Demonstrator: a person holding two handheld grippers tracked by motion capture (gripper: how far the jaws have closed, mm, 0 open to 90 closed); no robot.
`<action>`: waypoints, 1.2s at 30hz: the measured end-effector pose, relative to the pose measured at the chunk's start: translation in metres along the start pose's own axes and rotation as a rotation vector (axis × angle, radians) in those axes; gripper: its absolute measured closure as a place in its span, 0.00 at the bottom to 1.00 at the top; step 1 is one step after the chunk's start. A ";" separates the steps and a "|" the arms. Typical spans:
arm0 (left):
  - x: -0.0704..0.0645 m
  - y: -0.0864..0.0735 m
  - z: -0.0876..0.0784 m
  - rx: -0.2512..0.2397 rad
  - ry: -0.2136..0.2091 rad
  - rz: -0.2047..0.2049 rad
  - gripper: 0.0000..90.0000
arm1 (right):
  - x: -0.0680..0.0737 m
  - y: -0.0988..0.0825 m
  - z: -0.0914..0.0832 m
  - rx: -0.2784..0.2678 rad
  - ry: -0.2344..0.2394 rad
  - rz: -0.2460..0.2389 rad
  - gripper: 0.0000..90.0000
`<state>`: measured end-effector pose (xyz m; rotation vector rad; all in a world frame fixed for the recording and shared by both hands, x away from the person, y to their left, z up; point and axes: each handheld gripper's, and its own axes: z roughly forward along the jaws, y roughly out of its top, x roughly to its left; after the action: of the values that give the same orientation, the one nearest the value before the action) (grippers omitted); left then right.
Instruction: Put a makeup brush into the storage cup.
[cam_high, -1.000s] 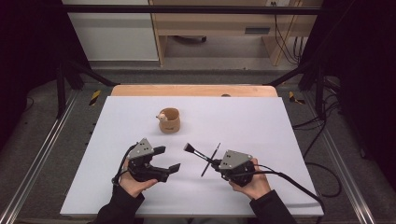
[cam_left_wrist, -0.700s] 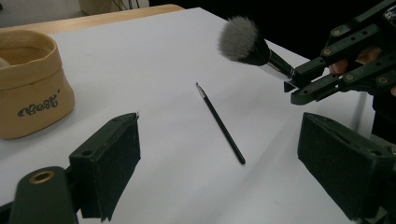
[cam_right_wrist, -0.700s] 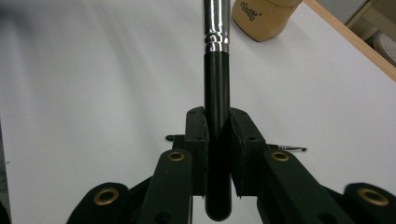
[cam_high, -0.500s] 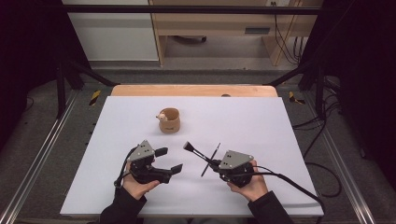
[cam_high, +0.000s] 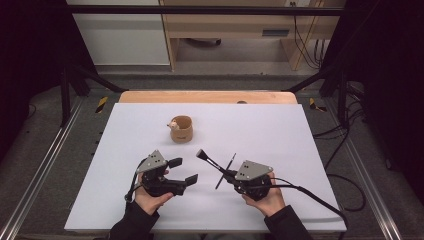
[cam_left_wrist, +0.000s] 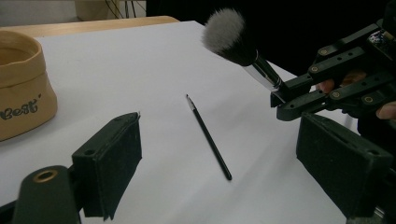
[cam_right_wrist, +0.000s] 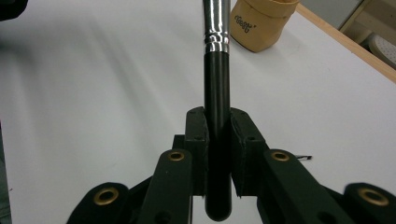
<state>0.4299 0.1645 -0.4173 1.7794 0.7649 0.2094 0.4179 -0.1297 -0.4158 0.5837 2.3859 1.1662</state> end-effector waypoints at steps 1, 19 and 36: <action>0.000 0.000 0.000 0.000 -0.002 0.002 0.15 | 0.000 0.000 0.000 -0.003 -0.003 0.001 0.88; -0.007 0.004 0.008 -0.035 -0.044 -0.012 0.18 | 0.000 0.000 0.000 -0.019 -0.005 0.013 0.88; -0.012 0.010 0.019 -0.080 -0.069 -0.037 0.20 | 0.000 0.001 -0.001 -0.041 0.001 0.031 0.88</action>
<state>0.4336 0.1406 -0.4124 1.6872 0.7299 0.1517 0.4173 -0.1293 -0.4143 0.6083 2.3558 1.2258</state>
